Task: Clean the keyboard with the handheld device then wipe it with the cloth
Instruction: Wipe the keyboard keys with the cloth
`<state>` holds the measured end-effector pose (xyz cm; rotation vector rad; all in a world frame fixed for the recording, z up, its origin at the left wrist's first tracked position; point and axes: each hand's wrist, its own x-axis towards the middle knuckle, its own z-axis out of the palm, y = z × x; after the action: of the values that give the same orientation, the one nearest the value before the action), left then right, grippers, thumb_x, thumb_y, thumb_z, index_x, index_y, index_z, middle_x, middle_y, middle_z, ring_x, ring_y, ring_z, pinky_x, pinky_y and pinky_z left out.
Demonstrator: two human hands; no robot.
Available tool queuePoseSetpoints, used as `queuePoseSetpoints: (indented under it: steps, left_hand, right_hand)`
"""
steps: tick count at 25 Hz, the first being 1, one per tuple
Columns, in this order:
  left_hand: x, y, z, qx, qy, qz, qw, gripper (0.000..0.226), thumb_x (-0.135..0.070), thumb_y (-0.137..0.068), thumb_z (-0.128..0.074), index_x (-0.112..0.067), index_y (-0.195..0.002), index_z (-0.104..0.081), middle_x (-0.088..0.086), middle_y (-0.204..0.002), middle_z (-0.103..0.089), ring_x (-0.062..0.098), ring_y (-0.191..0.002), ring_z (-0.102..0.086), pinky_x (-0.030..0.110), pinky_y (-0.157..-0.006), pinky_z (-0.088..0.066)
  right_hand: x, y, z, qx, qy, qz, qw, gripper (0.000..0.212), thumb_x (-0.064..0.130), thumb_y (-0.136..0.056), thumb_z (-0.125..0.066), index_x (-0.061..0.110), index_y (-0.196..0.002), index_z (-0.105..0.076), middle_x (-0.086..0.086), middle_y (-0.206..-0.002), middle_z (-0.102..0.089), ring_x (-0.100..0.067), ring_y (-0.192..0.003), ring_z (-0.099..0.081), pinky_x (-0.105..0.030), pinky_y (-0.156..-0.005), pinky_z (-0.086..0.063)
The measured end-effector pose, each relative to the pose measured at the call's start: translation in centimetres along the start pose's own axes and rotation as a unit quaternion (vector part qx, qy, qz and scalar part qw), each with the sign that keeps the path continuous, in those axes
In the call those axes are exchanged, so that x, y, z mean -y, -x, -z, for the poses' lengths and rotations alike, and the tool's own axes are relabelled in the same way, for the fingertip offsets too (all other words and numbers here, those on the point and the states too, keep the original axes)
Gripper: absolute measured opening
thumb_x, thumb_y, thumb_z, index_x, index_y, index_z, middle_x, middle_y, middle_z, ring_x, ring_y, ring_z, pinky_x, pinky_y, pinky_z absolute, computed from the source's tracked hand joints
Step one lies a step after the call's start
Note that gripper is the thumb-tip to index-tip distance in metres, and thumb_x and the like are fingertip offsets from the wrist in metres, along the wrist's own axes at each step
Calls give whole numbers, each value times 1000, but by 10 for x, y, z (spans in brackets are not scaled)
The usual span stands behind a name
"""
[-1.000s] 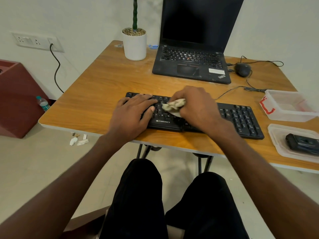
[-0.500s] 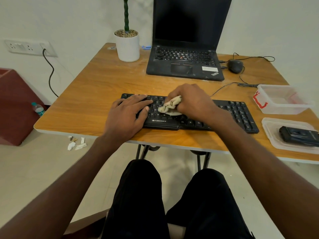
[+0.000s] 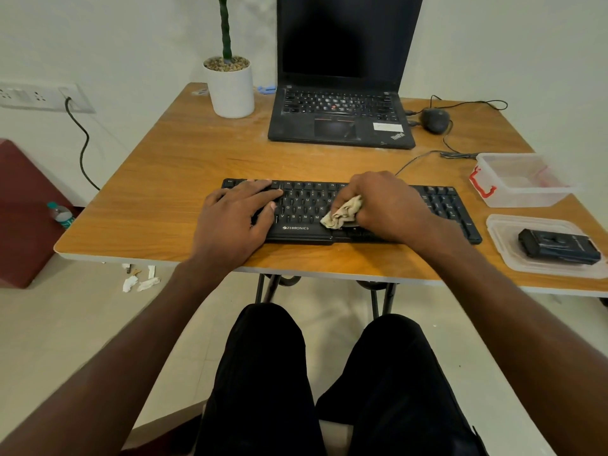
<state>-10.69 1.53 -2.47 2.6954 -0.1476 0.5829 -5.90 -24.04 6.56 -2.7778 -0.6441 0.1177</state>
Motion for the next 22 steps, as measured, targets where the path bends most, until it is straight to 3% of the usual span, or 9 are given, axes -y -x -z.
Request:
queuePoseSetpoints:
  steps: [2, 4, 6, 11, 14, 17, 20, 22]
  left_hand:
    - [0, 0, 0, -1, 1, -1, 1000, 43, -43, -108, -41, -34, -142, -66, -12, -155, -55, 11, -149, -44, 44, -118, -30]
    - [-1, 0, 1, 3, -2, -1, 1000, 43, -43, -108, -42, -35, -143, -65, -12, -156, -55, 11, -149, -43, 43, -117, -30]
    - [-1, 0, 1, 4, -5, -1, 1000, 43, -43, -108, -42, -35, -143, -65, -11, -157, -54, 11, -149, -43, 44, -118, -30]
    - [0, 0, 2, 6, -10, -5, 1000, 45, -44, -108, -39, -35, -144, -64, -12, -157, -54, 11, -149, -44, 45, -118, -31]
    - [-1, 0, 1, 5, -8, -3, 1000, 44, -44, -107, -39, -35, -143, -64, -12, -156, -55, 11, -148, -44, 45, -117, -32]
    - [-2, 0, 2, 6, -15, -1, 1000, 44, -44, -108, -39, -36, -144, -63, -13, -156, -55, 11, -148, -45, 45, -117, -32]
    - [-1, 1, 2, 6, -18, -5, 1000, 44, -43, -108, -39, -35, -144, -63, -12, -156, -55, 11, -148, -45, 45, -117, -32]
    - [-1, 0, 2, 7, -16, -9, 1000, 44, -43, -108, -39, -35, -144, -63, -12, -156, -54, 12, -148, -45, 45, -117, -32]
  right_hand:
    - [-7, -3, 5, -14, 21, -45, 999, 27, 20, -88, -76, 42, -103, -77, 5, -111, -72, -19, -98, -65, -42, -77, -57]
    - [5, -6, 2, -44, 10, -19, 999, 23, 27, -86, -79, 41, -104, -77, 6, -109, -73, -19, -96, -66, -39, -74, -56]
    - [14, -6, -3, -27, -26, 13, 999, 26, 22, -86, -79, 42, -103, -78, 7, -109, -73, -18, -94, -65, -35, -71, -53]
    - [-11, 0, 5, -101, 65, -105, 987, 27, 14, -90, -73, 25, -114, -76, -7, -106, -71, -29, -92, -66, -35, -67, -47]
    - [-10, 7, 3, -75, 34, -66, 994, 24, 14, -87, -74, 28, -106, -79, -3, -99, -73, -23, -87, -65, -35, -68, -51]
    - [4, 9, 1, -14, -59, -3, 998, 33, 12, -86, -76, 38, -106, -79, 6, -105, -75, -17, -92, -66, -36, -74, -56]
    - [1, 8, 3, -16, -16, -3, 1000, 32, 15, -87, -76, 42, -104, -77, 8, -110, -73, -17, -97, -65, -38, -74, -55]
    - [-17, 9, 16, -6, 33, -58, 998, 27, 23, -90, -75, 39, -111, -75, 3, -115, -71, -20, -101, -64, -41, -78, -56]
